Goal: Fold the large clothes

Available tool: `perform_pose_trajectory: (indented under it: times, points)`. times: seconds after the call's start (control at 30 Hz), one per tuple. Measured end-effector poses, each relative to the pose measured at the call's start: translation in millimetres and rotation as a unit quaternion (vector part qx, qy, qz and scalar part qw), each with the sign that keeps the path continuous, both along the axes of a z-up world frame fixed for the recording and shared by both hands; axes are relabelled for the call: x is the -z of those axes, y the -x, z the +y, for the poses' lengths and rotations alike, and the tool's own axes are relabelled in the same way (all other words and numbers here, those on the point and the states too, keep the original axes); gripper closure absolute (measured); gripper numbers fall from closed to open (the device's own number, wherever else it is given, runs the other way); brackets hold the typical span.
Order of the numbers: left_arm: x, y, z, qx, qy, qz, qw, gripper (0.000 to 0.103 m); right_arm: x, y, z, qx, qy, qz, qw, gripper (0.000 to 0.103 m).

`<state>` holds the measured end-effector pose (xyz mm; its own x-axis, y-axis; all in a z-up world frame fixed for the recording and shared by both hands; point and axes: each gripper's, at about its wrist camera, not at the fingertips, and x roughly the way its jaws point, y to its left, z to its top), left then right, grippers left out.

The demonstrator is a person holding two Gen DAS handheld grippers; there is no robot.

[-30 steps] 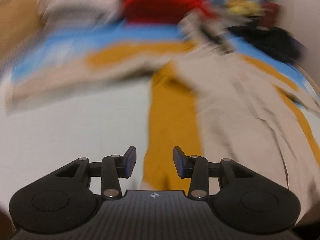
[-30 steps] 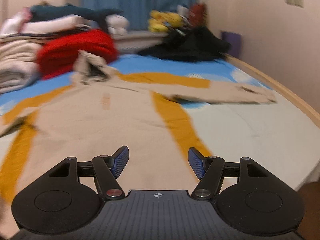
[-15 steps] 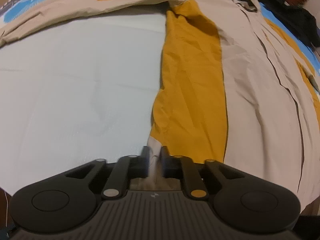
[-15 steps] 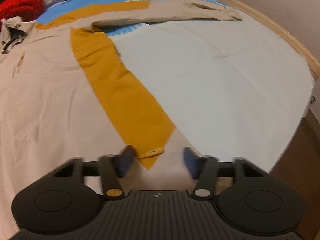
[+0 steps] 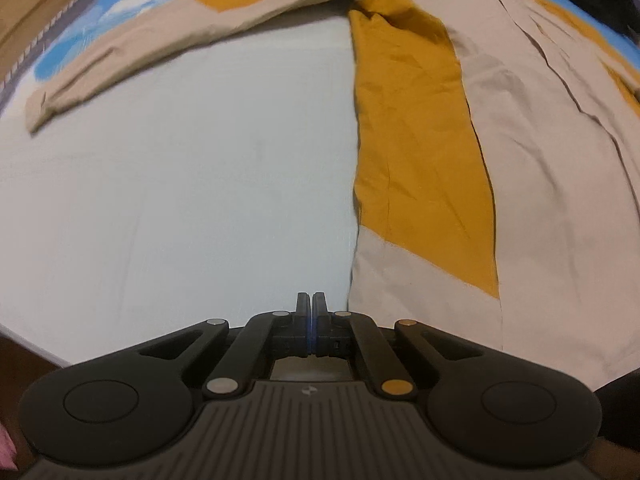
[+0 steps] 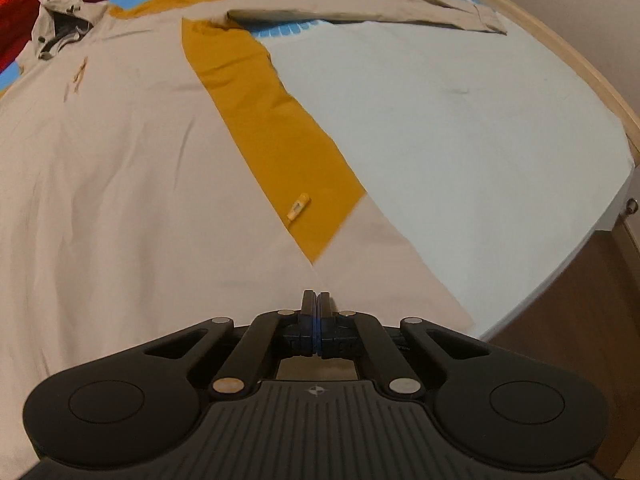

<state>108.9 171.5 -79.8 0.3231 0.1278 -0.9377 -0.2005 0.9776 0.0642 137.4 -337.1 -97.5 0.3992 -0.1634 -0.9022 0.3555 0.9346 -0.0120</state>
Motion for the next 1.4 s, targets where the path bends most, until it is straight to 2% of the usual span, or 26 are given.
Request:
perform_pose_trajectory:
  times: [0.07, 0.1, 0.13, 0.17, 0.2, 0.27, 0.37, 0.4, 0.43, 0.47, 0.5, 0.53, 0.6, 0.7, 0.8, 0.93, 0.97, 1.03, 1.07, 1.1, 1.2, 1.27, 1.33, 1.4]
  points:
    - [-6, 1, 0, -0.010, 0.037, -0.027, 0.9989, 0.097, -4, 1, 0, 0.002, -0.001, -0.010, 1.000, 0.103]
    - [-8, 0, -3, -0.006, 0.054, -0.036, 0.9979, 0.078, -7, 2, -1, 0.011, -0.003, -0.021, 1.000, 0.090]
    - [-6, -1, -6, -0.004, 0.069, -0.044, 0.9967, 0.063, -10, 2, -4, 0.025, -0.010, -0.032, 0.999, 0.076]
    - [-6, -2, -9, -0.002, 0.074, -0.051, 0.9959, 0.043, -11, 1, -6, 0.034, -0.014, -0.037, 0.999, 0.045]
    - [-4, -4, -13, 0.002, 0.072, -0.053, 0.9960, 0.037, -12, 2, -7, 0.042, -0.018, -0.044, 0.998, 0.035]
    - [0, -8, -18, 0.005, 0.066, -0.045, 0.9968, 0.037, -10, -4, -7, 0.037, -0.023, -0.043, 0.998, 0.036]
    - [12, -16, -16, -0.014, 0.069, -0.026, 0.9972, 0.037, 0, -11, -1, 0.016, -0.027, -0.017, 0.999, 0.037]
    - [18, -16, -12, -0.021, 0.072, -0.019, 0.9970, 0.038, 3, -13, 2, 0.007, -0.032, -0.012, 0.999, 0.041]
    - [21, -18, -10, -0.025, 0.076, -0.011, 0.9967, 0.041, 3, -14, 6, -0.006, -0.029, -0.010, 0.999, 0.050]
    - [22, -19, -11, -0.023, 0.080, -0.009, 0.9965, 0.058, 4, -15, 11, -0.024, -0.025, -0.009, 0.999, 0.076]
    - [23, -19, -11, -0.015, 0.083, -0.011, 0.9964, 0.087, 4, -16, 17, -0.041, -0.023, -0.004, 0.999, 0.103]
    - [22, -20, -13, -0.004, 0.081, -0.012, 0.9966, 0.096, 4, -17, 21, -0.056, -0.022, -0.002, 0.998, 0.103]
    - [18, -17, -16, 0.011, 0.074, -0.018, 0.9970, 0.100, 0, -16, 25, -0.069, -0.020, -0.011, 0.997, 0.103]
    - [7, -11, -14, 0.018, 0.076, -0.024, 0.9966, 0.102, -10, -12, 24, -0.059, -0.003, -0.022, 0.998, 0.103]
    - [-3, -2, -15, 0.026, 0.075, -0.025, 0.9965, 0.102, -13, -7, 10, -0.025, 0.012, -0.010, 1.000, 0.103]
    - [1, -4, -17, 0.031, 0.055, -0.005, 0.9980, 0.102, -11, -4, -1, -0.004, -0.008, -0.012, 1.000, 0.103]
    - [0, -5, -18, 0.028, 0.055, -0.006, 0.9981, 0.101, -11, -4, -2, 0.003, -0.020, -0.021, 1.000, 0.101]
    - [-5, -3, -14, 0.016, 0.071, -0.015, 0.9972, 0.099, -10, -5, -3, 0.013, -0.040, -0.033, 0.999, 0.069]
    - [-6, -4, -13, 0.010, 0.074, -0.020, 0.9970, 0.092, -9, -8, -2, 0.014, -0.039, -0.032, 0.999, 0.040]
    - [-6, -5, -13, 0.005, 0.072, -0.021, 0.9972, 0.080, -7, -9, 1, 0.011, -0.028, -0.031, 0.999, 0.034]
    - [-6, -10, -12, -0.002, 0.061, -0.023, 0.9979, 0.061, 3, -16, 7, -0.009, -0.009, -0.009, 1.000, 0.034]
    - [-3, -13, -12, -0.007, 0.061, -0.019, 0.9979, 0.058, 11, -17, 11, -0.018, -0.001, 0.005, 1.000, 0.034]
    - [-1, -15, -14, -0.008, 0.060, -0.013, 0.9981, 0.058, 14, -19, 14, -0.027, 0.002, 0.006, 1.000, 0.050]
    - [-1, -15, -16, -0.004, 0.055, -0.015, 0.9984, 0.058, 12, -19, 20, -0.044, 0.008, -0.002, 0.999, 0.098]
